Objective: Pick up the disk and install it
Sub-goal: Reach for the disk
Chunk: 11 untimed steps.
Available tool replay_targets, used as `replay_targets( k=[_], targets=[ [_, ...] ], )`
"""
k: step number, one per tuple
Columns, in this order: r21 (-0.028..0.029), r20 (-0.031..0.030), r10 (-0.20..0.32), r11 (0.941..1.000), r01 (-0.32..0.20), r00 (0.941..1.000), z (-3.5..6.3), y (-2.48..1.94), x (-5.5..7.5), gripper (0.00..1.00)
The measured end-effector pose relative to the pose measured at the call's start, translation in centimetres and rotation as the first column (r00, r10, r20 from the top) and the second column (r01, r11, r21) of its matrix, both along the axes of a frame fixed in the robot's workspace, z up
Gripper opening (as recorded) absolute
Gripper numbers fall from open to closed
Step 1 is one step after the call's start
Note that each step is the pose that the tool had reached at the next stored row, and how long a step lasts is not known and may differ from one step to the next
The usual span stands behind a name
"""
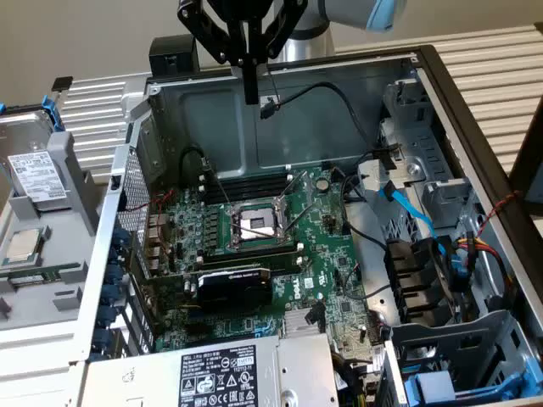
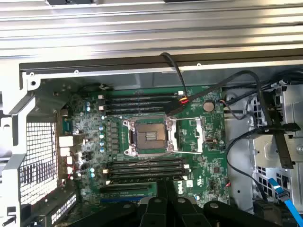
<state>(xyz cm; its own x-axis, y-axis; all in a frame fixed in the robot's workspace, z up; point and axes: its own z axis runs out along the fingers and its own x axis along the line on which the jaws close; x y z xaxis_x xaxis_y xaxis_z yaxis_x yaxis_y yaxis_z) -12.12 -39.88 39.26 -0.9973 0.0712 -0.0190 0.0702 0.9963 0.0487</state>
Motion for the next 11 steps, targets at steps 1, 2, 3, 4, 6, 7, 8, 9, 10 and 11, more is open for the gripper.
replay_targets(
  k=[1, 2, 3, 4, 6, 7, 8, 9, 10, 11],
  targets=[
    [0.0000, 0.0000, 0.000, 1.0000, 0.000, 1.0000, 0.00, 0.00, 0.00, 0.11],
    [0.0000, 0.0000, 0.000, 1.0000, 0.000, 1.0000, 0.00, 0.00, 0.00, 0.11],
    [0.0000, 0.0000, 0.000, 1.0000, 0.000, 1.0000, 0.00, 0.00, 0.00, 0.11],
    [0.0000, 0.0000, 0.000, 1.0000, 0.000, 1.0000, 0.00, 0.00, 0.00, 0.11],
    [0.0000, 0.0000, 0.000, 1.0000, 0.000, 1.0000, 0.00, 0.00, 0.00, 0.11],
    [0.0000, 0.0000, 0.000, 1.0000, 0.000, 1.0000, 0.00, 0.00, 0.00, 0.11],
    [-0.0003, -0.0001, 0.000, 1.0000, 0.000, 1.0000, 0.01, 0.02, 0.00, 0.11],
    [-0.0009, -0.0001, 0.000, 1.0000, 0.000, 1.0000, 0.03, 0.05, 0.00, 0.11],
    [-0.0017, 0.0000, 0.000, 1.0000, 0.000, 1.0000, 0.06, 0.11, 0.00, 0.11],
    [-0.0032, 0.0000, 0.000, 1.0000, 0.000, 1.0000, 0.11, 0.19, -0.01, 0.11]
  ],
)
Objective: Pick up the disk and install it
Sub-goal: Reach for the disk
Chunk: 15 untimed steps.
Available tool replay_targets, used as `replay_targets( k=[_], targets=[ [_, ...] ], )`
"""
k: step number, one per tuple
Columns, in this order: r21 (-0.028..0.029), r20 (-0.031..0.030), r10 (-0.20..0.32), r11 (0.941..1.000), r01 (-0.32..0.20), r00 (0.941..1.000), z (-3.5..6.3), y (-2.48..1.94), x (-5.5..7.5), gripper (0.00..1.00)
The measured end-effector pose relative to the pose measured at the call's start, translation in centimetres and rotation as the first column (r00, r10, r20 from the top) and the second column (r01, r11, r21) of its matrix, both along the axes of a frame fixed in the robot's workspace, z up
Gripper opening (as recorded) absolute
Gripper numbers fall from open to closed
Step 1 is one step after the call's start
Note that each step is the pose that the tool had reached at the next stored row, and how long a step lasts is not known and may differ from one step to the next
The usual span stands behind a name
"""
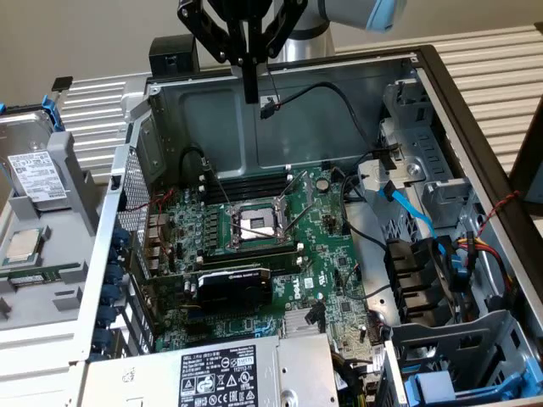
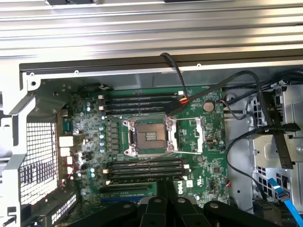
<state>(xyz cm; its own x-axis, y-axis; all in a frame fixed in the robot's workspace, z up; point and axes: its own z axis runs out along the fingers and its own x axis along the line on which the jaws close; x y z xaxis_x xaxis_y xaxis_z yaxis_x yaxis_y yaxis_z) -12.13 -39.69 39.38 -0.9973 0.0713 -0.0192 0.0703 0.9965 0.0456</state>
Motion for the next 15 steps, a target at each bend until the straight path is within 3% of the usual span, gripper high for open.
replay_targets(
  k=[7, 13, 15],
  targets=[
    [-0.0025, 0.0000, 0.000, 1.0000, 0.000, 1.0000, 0.15, 0.11, -1.0, 0.11],
    [-0.0024, 0.0000, 0.000, 1.0000, 0.000, 1.0000, 0.15, 0.11, -3.4, 0.11],
    [-0.0025, 0.0000, 0.000, 1.0000, 0.000, 1.0000, 0.15, 0.11, -4.7, 0.11]
  ],
)
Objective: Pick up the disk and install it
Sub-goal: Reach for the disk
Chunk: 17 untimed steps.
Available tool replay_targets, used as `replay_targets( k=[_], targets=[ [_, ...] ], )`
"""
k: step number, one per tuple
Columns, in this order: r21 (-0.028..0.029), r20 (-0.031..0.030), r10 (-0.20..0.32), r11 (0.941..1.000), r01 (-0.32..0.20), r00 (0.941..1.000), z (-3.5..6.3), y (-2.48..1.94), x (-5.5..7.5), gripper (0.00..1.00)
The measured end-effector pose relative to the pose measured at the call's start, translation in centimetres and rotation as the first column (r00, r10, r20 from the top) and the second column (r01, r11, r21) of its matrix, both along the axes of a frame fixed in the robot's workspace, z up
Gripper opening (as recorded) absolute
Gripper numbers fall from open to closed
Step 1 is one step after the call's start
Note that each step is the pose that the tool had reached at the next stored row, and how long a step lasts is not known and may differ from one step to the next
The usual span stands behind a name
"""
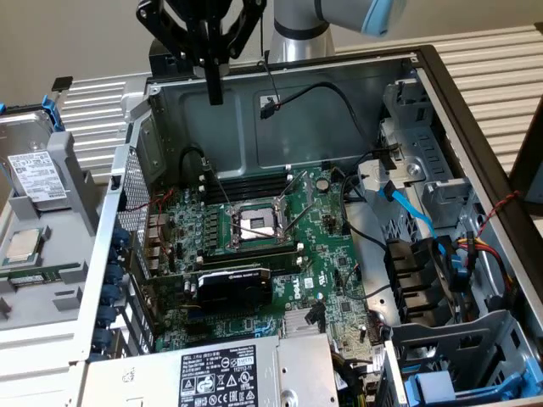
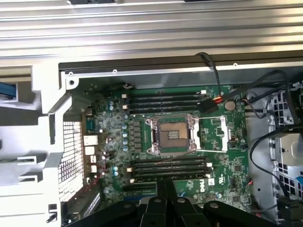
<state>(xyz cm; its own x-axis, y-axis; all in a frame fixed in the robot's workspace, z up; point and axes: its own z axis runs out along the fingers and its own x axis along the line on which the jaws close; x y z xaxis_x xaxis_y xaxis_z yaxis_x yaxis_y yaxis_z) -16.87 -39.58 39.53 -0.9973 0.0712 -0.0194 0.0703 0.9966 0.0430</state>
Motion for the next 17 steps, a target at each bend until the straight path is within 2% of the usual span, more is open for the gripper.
replay_targets(
  k=[17],
  targets=[
    [0.0019, 0.0001, 0.000, 1.0000, 0.000, 1.0000, 0.00, 0.00, -7.8, 0.11]
  ],
)
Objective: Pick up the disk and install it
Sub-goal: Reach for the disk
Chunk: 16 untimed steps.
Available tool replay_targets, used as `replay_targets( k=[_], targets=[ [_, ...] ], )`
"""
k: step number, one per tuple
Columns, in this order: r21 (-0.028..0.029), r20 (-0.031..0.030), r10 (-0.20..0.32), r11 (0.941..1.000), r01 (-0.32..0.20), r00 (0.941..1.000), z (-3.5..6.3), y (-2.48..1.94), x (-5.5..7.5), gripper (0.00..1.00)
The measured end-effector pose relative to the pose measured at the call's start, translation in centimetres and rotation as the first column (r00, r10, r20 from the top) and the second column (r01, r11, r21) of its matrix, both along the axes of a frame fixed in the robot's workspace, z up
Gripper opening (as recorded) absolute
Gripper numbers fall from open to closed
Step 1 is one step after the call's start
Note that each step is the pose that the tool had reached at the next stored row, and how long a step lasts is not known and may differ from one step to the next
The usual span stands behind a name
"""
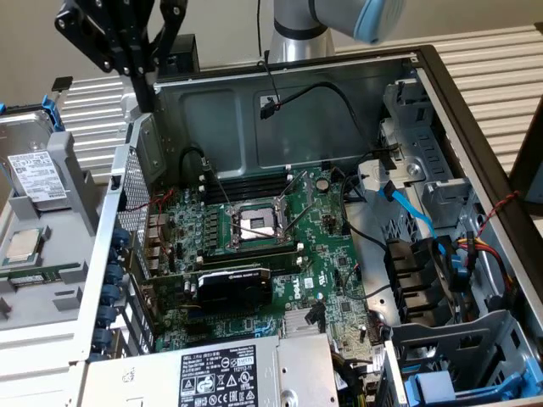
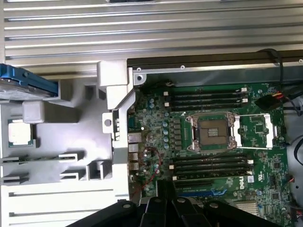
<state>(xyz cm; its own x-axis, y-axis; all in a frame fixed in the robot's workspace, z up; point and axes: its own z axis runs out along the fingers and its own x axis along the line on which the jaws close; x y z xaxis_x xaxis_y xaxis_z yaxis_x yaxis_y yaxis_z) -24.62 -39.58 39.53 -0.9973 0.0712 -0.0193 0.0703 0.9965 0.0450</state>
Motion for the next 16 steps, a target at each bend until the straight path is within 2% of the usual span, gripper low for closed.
replay_targets(
  k=[8, 10, 12, 15, 16],
  targets=[
    [0.0004, 0.0001, 0.000, 1.0000, 0.000, 1.0000, -0.01, 0.04, -3.5, 0.11],
    [-0.0006, -0.0002, 0.000, 1.0000, 0.000, 1.0000, 0.01, 0.50, -3.9, 0.11],
    [-0.0035, 0.0000, 0.001, 1.0000, -0.001, 1.0000, 0.00, 1.16, -3.9, 0.11],
    [-0.0115, 0.0000, 0.001, 0.9999, -0.001, 1.0000, 0.01, 2.30, -4.0, 0.11],
    [-0.0143, 0.0002, 0.001, 0.9999, -0.001, 1.0000, 0.00, 2.56, -4.1, 0.11]
  ],
)
